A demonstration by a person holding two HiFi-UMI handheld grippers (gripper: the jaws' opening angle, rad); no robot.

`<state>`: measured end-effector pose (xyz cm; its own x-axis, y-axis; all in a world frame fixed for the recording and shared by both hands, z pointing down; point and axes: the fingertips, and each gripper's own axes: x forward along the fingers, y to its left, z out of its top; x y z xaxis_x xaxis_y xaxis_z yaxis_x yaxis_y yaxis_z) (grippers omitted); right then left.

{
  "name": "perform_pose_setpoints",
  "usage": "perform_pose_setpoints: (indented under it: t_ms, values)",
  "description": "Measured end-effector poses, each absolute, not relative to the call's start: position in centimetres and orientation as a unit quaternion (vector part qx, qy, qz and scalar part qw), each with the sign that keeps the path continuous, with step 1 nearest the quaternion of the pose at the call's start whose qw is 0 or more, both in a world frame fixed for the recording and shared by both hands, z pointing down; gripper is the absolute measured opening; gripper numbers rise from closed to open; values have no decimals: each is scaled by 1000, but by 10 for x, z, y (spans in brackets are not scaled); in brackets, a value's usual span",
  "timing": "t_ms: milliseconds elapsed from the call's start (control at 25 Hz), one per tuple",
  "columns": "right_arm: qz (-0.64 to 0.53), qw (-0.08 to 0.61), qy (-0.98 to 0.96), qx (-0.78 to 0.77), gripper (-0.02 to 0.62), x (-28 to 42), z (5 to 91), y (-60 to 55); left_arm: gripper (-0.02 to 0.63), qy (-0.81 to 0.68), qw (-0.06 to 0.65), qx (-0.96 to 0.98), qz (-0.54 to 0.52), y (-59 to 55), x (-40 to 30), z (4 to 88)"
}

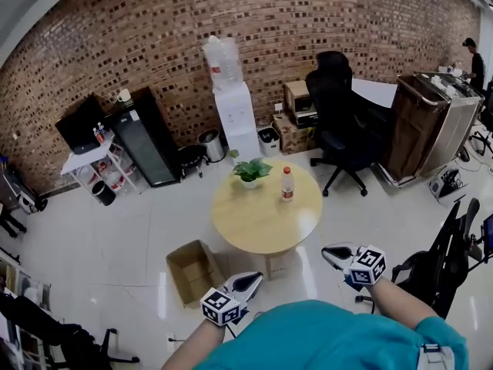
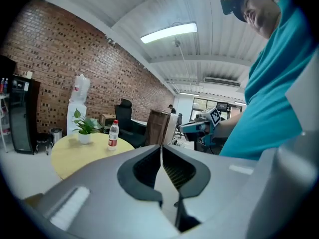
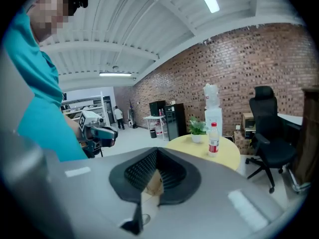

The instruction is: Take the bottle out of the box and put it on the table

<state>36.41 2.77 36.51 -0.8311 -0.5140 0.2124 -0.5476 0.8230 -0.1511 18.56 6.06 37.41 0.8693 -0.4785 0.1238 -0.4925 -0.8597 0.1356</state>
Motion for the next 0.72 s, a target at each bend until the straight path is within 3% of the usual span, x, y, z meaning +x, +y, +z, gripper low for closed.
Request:
perform_pose_setpoints:
  t_ms: [360,720]
  values:
    - [114,87,-967,213,2,410,351,156,17,-274,101,954,67,200,265,353]
    - [115,69,-972,195,2,399,331,217,17,-314,98,942,60,259,237,326]
